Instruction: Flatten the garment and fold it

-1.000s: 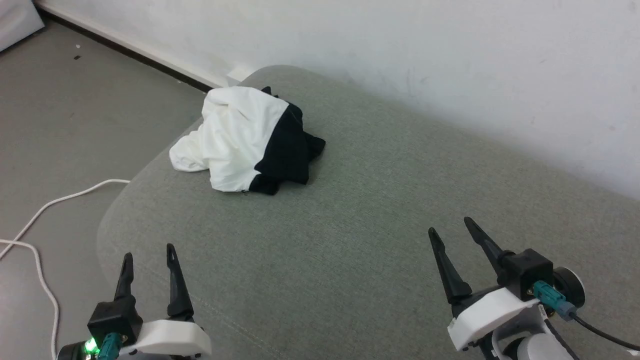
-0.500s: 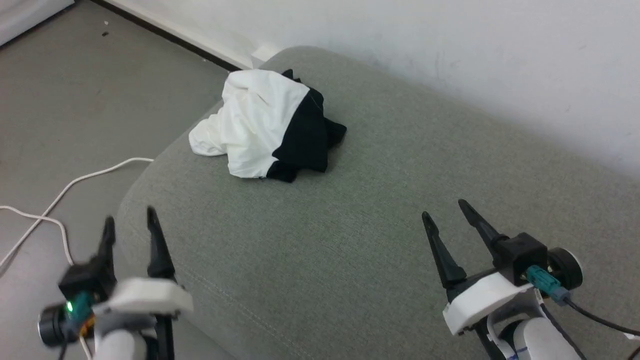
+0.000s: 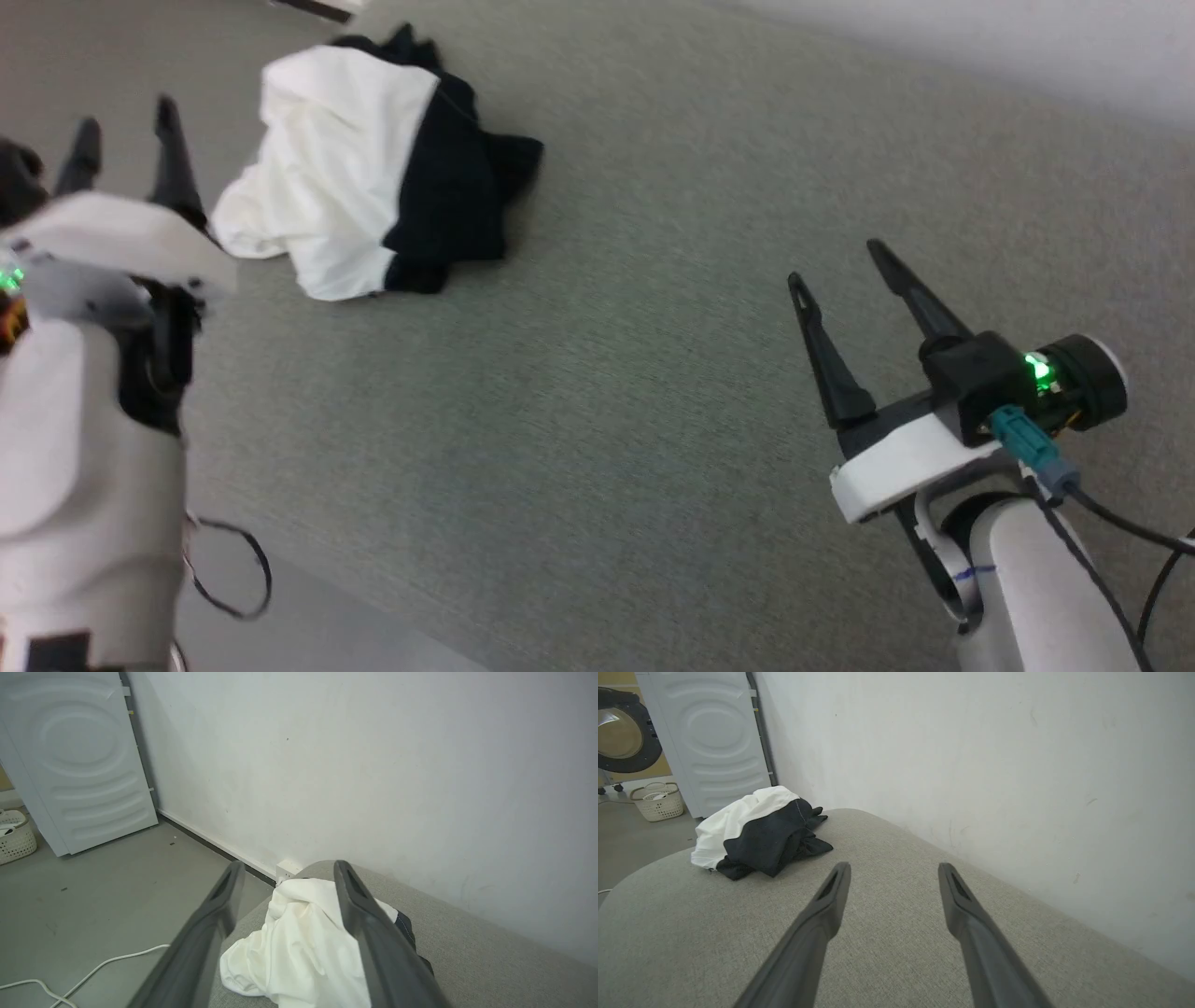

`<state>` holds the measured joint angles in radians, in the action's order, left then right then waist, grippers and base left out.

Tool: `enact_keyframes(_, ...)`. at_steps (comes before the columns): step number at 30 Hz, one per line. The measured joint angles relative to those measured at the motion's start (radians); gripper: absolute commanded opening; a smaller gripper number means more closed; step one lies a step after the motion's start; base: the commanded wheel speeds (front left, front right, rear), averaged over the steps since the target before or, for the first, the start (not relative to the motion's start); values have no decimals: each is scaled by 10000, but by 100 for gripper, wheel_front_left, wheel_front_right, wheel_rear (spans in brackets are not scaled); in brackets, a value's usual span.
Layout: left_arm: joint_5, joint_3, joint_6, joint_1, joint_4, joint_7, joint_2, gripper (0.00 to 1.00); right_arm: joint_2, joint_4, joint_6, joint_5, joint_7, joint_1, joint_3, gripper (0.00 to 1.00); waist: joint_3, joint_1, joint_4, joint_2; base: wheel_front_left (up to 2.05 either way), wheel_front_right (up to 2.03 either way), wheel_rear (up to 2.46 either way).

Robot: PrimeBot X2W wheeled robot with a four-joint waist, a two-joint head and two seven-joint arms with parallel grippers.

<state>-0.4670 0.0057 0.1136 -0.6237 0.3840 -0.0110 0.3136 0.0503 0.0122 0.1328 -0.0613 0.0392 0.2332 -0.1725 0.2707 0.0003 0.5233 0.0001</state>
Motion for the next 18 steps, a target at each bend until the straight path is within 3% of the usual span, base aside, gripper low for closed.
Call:
enact_keyframes(4, -366, 182, -192, -1101, 729, 986, 447, 100, 46, 155, 0, -44, -33, 298, 13, 100, 821, 1, -580, 0, 0, 0, 0)
enact_keyframes(6, -755, 291, -454, -1467, 1120, 1728, 646, 100, 56, 230, 0, -82, -23, 454, 2, 100, 1204, 1, -894, 0, 0, 0, 0)
enact_keyframes(9, -1346, 571, -510, -1755, 1670, 3001, 957, 100, 52, 318, 0, -82, 73, 732, -46, 100, 1724, 2, -1396, 0, 0, 0, 0)
enact_keyframes(14, -1739, 802, -330, -1774, 2031, 4652, 1561, 100, 40, 309, 0, 0, 251, 918, -73, 100, 2451, -1, -2249, 0, 0, 0, 0)
enact_keyframes(18, -2224, 965, -15, -1536, 2075, 5969, 1674, 100, 35, 182, 0, 29, 428, 944, -69, 100, 2938, -1, -2827, 0, 0, 0, 0)
